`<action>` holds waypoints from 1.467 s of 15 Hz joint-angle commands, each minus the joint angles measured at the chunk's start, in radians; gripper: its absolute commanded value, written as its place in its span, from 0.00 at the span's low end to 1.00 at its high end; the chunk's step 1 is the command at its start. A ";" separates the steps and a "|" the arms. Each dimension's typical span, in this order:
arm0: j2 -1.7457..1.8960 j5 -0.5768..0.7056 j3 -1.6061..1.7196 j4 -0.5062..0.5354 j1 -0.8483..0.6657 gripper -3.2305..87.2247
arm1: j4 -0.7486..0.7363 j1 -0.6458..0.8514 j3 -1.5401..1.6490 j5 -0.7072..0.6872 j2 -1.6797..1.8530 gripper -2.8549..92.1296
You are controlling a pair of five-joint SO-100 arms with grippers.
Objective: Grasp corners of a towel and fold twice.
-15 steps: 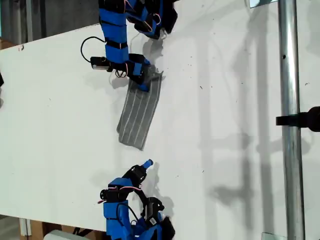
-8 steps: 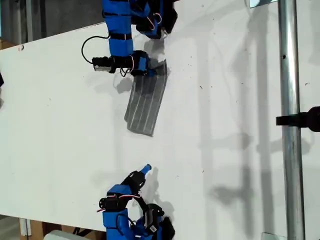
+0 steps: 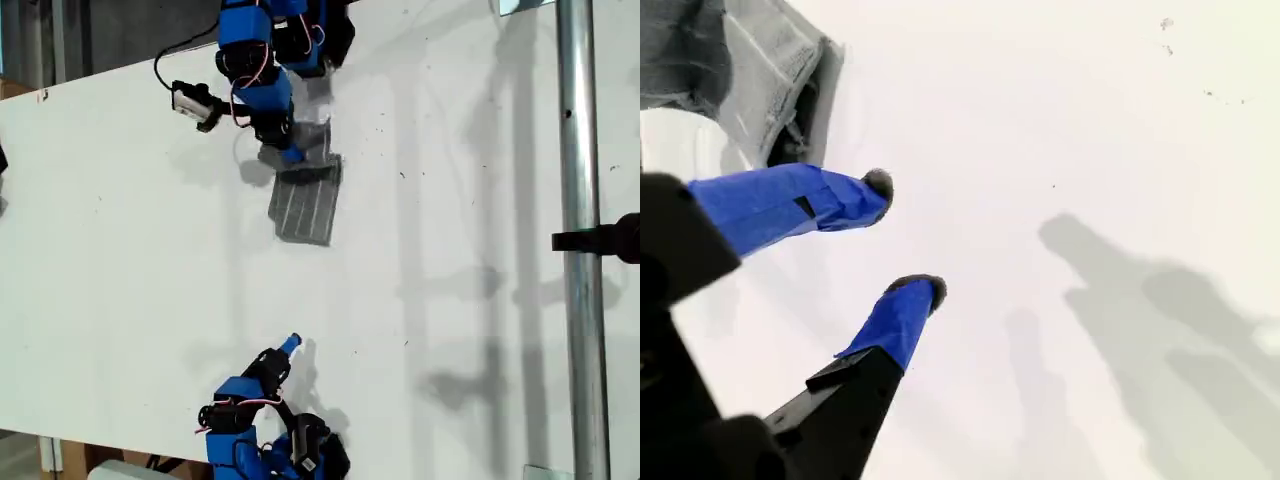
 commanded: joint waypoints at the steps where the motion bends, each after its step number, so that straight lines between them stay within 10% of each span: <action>1: 0.041 -0.002 -0.009 -0.014 -0.017 0.19 | -0.350 0.028 -0.018 -0.060 -0.081 0.03; 5: 0.060 -0.006 -0.005 -0.005 -0.015 0.19 | -0.578 0.064 -0.179 -0.109 -0.474 0.04; 7: 0.066 -0.008 0.006 -0.005 -0.017 0.19 | -0.703 0.067 -0.170 -0.112 -0.480 0.33; 10: 0.067 -0.003 0.003 -0.025 -0.018 0.19 | -1.100 0.035 -0.158 -0.242 -0.391 0.27; 15: 0.080 -0.006 0.006 -0.028 -0.017 0.18 | -0.554 0.071 -0.285 -0.224 -0.327 0.27; 18: 0.261 -0.020 0.137 -0.170 -0.037 0.09 | -0.029 0.086 -0.259 -0.170 -0.298 0.07; 20: 0.769 -0.032 0.423 -0.281 -0.086 0.01 | 0.149 0.083 -0.160 -0.124 -0.201 0.03; 22: 1.390 -0.095 0.647 -0.160 -0.169 0.01 | 0.202 0.067 0.018 -0.054 0.018 0.03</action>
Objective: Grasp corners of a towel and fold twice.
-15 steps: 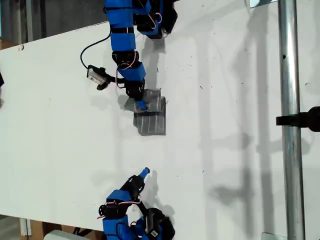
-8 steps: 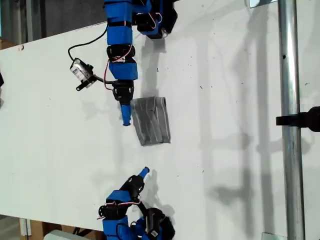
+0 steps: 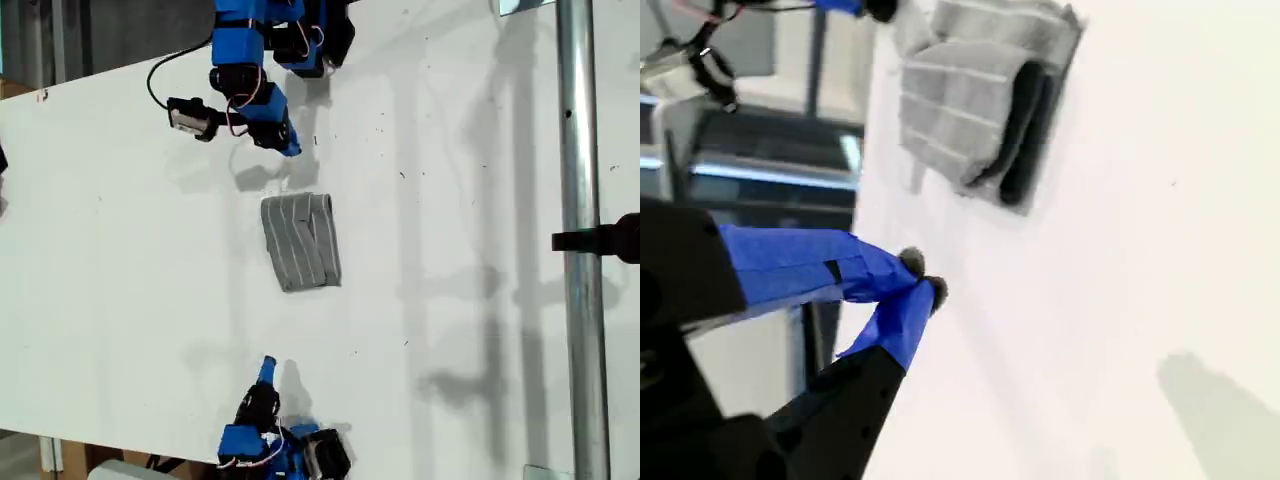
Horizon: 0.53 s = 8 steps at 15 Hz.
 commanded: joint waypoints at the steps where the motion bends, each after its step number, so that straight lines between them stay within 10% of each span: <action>1: 0.463 -0.075 0.121 0.018 -0.009 0.01 | 0.048 -0.005 0.212 0.072 0.383 0.03; 8: 0.480 -0.431 0.492 -0.071 0.046 0.07 | 0.183 0.009 0.508 0.152 0.937 0.03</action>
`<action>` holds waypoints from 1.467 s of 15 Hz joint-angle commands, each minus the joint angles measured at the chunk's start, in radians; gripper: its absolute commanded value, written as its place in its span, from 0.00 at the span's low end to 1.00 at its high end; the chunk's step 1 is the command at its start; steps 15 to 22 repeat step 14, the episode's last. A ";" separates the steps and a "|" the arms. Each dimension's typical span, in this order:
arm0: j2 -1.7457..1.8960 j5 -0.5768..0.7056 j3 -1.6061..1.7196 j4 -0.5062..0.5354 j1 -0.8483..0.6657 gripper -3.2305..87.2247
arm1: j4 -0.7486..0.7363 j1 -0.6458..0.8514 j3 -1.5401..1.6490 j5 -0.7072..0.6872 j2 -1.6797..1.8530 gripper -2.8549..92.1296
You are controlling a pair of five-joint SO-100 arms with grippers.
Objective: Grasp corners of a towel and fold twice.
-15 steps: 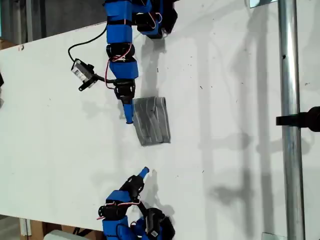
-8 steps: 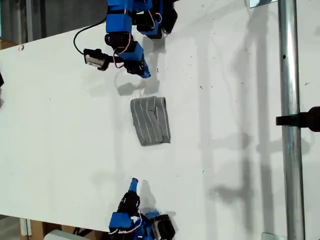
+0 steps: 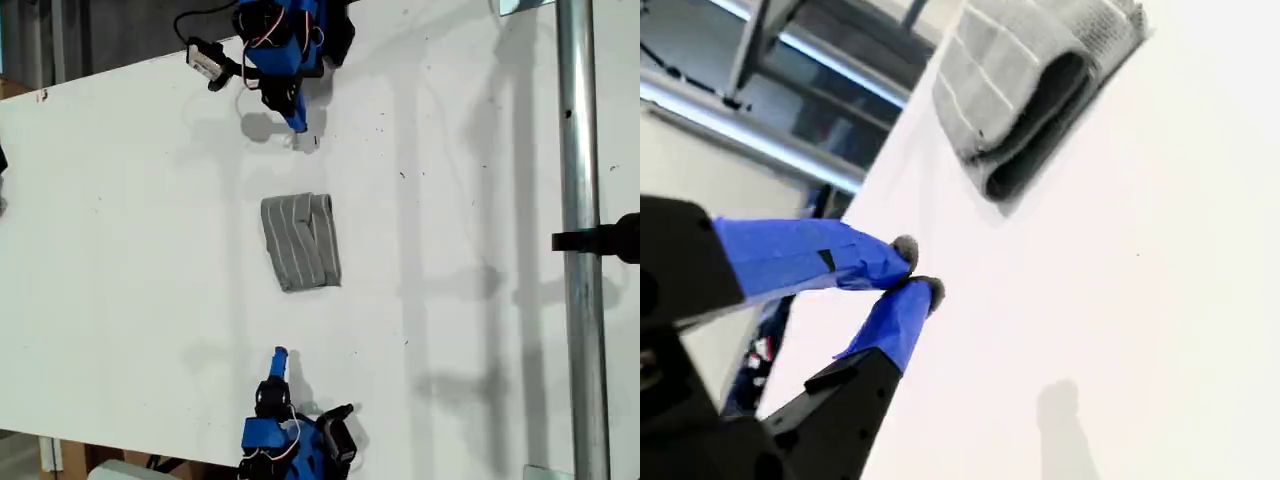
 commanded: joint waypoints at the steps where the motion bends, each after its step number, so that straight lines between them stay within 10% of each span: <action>1: -0.005 -0.114 0.018 0.044 0.011 0.07 | 0.040 0.000 -0.009 0.043 0.005 0.03; 4: -0.020 -0.413 0.018 0.298 0.006 0.07 | 0.071 -0.025 -0.015 0.014 0.015 0.06; 7: -0.005 0.202 0.018 0.291 0.012 0.07 | 0.072 -0.026 -0.015 -0.006 0.015 0.06; 22: -0.005 0.201 0.018 0.291 0.009 0.07 | 0.072 -0.026 -0.015 -0.006 0.015 0.06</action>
